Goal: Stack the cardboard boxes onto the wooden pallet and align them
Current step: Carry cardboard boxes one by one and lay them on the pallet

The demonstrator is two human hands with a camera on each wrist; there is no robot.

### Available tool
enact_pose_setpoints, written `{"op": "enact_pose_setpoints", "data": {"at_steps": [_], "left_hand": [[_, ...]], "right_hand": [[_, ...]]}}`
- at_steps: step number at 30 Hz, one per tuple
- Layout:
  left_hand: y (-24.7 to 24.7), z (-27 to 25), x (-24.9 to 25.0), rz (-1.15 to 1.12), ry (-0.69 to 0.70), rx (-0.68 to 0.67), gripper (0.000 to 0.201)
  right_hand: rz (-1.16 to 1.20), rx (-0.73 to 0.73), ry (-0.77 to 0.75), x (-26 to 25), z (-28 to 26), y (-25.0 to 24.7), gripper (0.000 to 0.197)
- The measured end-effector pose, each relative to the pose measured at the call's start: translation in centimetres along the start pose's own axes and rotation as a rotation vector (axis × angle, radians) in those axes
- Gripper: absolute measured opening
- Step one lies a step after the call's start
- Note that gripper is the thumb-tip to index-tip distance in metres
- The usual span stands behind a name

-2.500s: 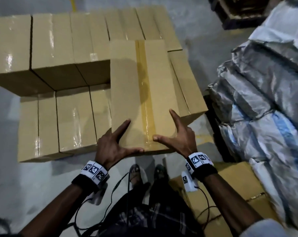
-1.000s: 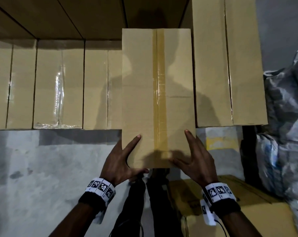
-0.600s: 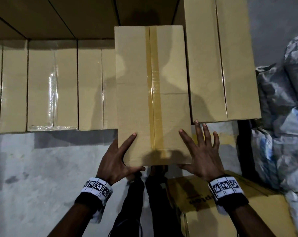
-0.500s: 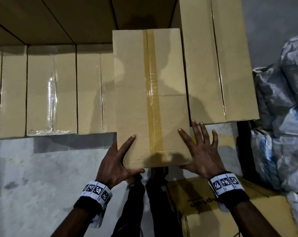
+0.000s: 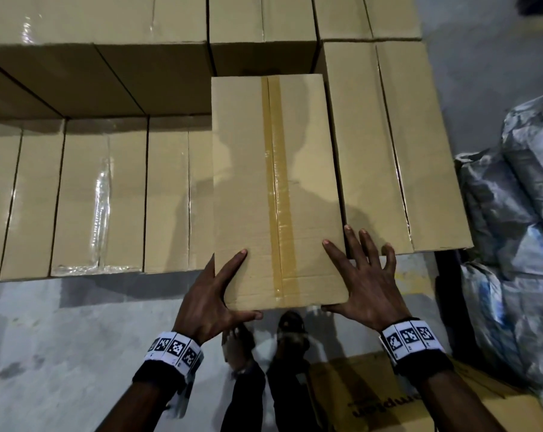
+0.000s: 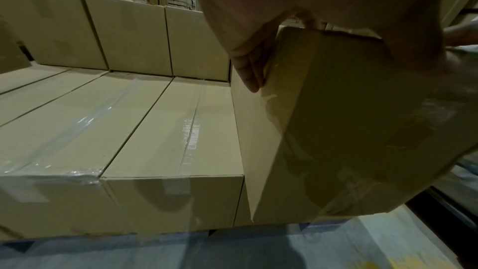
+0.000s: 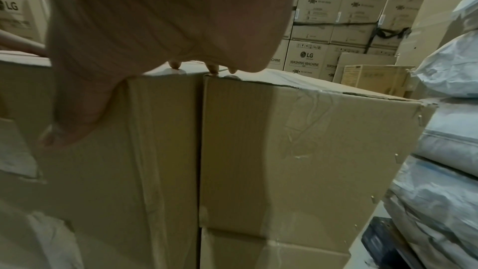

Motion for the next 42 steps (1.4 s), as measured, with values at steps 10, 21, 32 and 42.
{"op": "enact_pose_setpoints", "data": {"at_steps": [10, 21, 32, 42], "left_hand": [[-0.3, 2.0, -0.8, 0.008, -0.047, -0.015, 0.125], [-1.2, 3.6, -1.1, 0.012, -0.053, -0.016, 0.125], [-2.7, 6.3, -1.3, 0.021, -0.049, -0.015, 0.123], [-3.2, 7.4, -1.8, 0.034, -0.059, -0.025, 0.124]], "right_hand": [[-0.009, -0.006, -0.031, 0.1, 2.2, -0.7, 0.143], [-0.035, 0.012, -0.051, -0.3, 4.1, -1.7, 0.142], [-0.021, 0.024, -0.050, -0.3, 6.9, -3.2, 0.142], [-0.008, 0.025, -0.051, -0.3, 8.1, -3.6, 0.145]]}}
Point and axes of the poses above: each hand's wrist, its own z-axis towards the middle knuckle, its own y-axis out of the palm, x = y × z, the point moved 9 cm from there along z, towards the middle knuckle, and after that the axes turned 11 degrees about y, right-handed, at the moved point
